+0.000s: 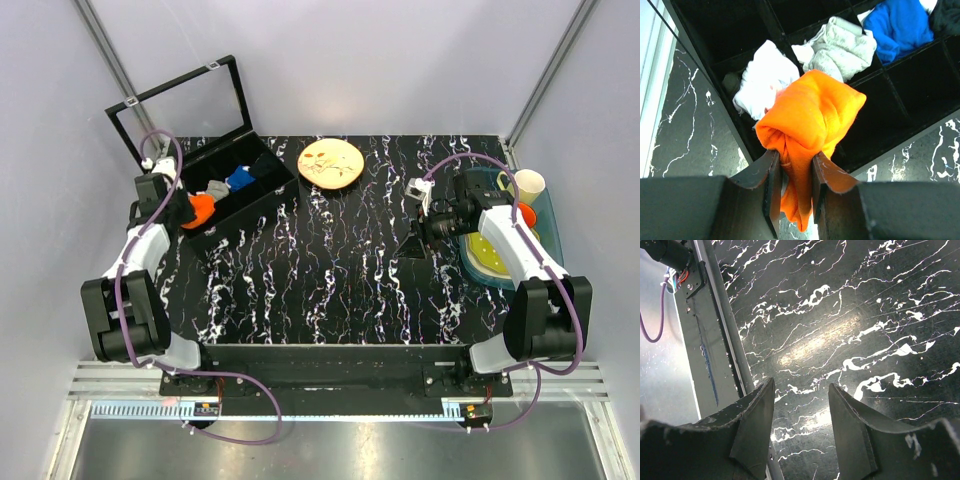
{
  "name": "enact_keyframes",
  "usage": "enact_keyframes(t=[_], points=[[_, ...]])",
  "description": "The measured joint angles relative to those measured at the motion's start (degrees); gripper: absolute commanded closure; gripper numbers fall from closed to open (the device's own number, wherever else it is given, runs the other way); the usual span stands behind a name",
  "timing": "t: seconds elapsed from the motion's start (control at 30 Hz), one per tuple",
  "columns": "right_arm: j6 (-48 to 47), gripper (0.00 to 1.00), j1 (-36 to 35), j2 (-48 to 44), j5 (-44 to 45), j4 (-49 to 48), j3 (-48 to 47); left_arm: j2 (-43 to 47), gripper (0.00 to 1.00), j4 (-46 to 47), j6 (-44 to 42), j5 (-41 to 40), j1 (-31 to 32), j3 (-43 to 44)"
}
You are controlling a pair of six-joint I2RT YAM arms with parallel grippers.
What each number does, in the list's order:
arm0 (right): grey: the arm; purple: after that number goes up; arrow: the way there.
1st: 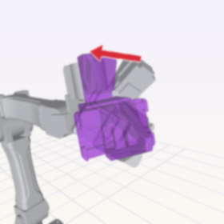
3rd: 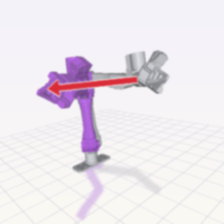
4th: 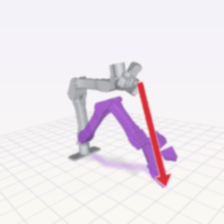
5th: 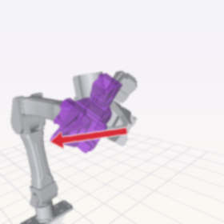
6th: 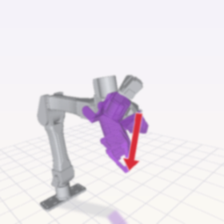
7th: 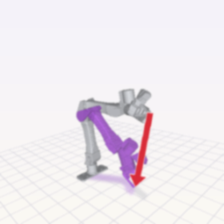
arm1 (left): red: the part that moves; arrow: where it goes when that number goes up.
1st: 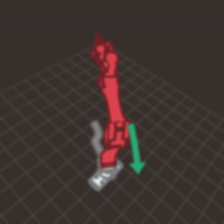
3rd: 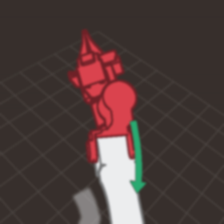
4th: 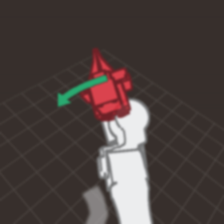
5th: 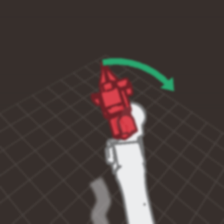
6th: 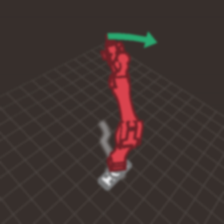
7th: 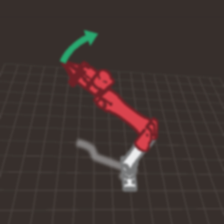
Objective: Roll the underwear
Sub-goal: Place the underwear in the storage box.
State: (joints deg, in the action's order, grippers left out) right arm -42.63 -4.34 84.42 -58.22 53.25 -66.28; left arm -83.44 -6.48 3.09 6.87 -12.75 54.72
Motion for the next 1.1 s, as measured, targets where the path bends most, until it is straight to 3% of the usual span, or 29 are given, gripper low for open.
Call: enact_keyframes(t=[0.4,1.1], points=[[-0.22,0.44,0.0,0.02,0.0,0.63,0.0,-5.86,1.0,-2.56,-1.57,-1.4,-0.17,1.11],[-1.66,0.44,0.0,0.02,0.0,2.19,-0.02,-16.79,0.97,-15.63,-3.58,-0.7,-0.04,12.9]])
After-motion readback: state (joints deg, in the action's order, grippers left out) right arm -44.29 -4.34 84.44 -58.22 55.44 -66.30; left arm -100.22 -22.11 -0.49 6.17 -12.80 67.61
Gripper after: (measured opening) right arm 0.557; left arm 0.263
